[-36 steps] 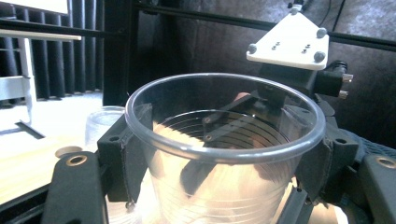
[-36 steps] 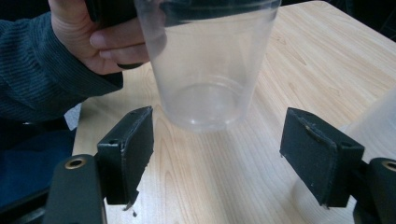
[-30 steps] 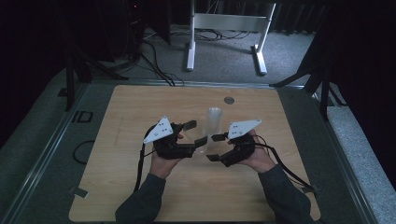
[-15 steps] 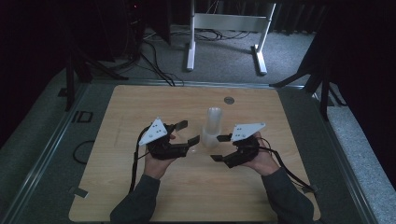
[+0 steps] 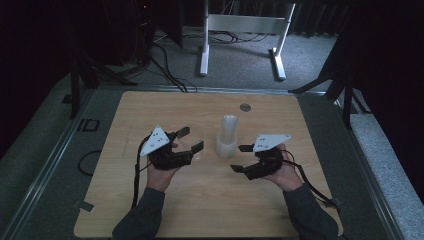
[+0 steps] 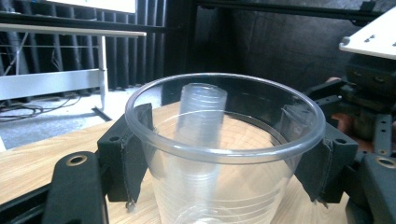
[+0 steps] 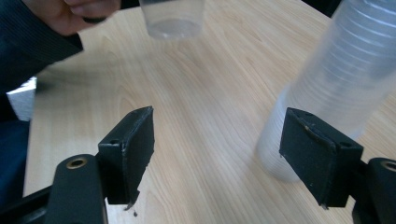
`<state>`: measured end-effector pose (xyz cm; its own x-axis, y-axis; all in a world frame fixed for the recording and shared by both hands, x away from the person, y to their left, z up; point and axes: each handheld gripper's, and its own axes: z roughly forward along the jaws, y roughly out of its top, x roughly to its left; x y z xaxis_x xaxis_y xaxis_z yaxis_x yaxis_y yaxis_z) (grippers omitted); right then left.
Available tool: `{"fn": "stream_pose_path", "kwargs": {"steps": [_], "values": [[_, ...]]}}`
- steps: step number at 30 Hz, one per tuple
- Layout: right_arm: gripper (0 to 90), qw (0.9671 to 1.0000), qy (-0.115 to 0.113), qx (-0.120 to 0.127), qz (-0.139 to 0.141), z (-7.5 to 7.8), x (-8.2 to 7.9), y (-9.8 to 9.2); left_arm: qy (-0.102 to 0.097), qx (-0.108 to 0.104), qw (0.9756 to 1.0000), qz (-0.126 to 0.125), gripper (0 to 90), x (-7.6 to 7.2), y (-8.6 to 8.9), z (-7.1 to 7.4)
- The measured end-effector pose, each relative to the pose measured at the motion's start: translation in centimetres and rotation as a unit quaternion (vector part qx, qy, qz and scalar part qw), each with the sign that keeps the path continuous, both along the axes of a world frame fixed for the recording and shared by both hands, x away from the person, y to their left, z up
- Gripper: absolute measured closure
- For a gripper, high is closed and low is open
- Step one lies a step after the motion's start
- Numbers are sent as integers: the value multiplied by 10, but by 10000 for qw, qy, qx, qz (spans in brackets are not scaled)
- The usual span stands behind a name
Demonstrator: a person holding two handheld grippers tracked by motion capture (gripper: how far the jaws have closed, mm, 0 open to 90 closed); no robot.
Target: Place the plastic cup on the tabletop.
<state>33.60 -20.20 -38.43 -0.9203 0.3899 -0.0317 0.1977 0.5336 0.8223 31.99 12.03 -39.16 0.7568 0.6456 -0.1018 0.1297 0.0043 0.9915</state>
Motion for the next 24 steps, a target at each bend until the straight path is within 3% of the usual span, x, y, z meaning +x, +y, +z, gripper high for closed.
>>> {"fn": "stream_pose_path", "kwargs": {"steps": [6, 18, 24], "values": [[260, 9999, 11, 100, -100, -3, -3, -5, -2, 8, 10000, 79, 279, 0, 5, -1], [260, 9997, -36, 71, -247, -10, -13, -10, 12, 28, 9992, 411, 279, 4, 18, -4], [261, 9992, -18, 257, -313, -9, -16, -21, -13, 57, 9980, 626, 278, 8, 25, -5]]}}
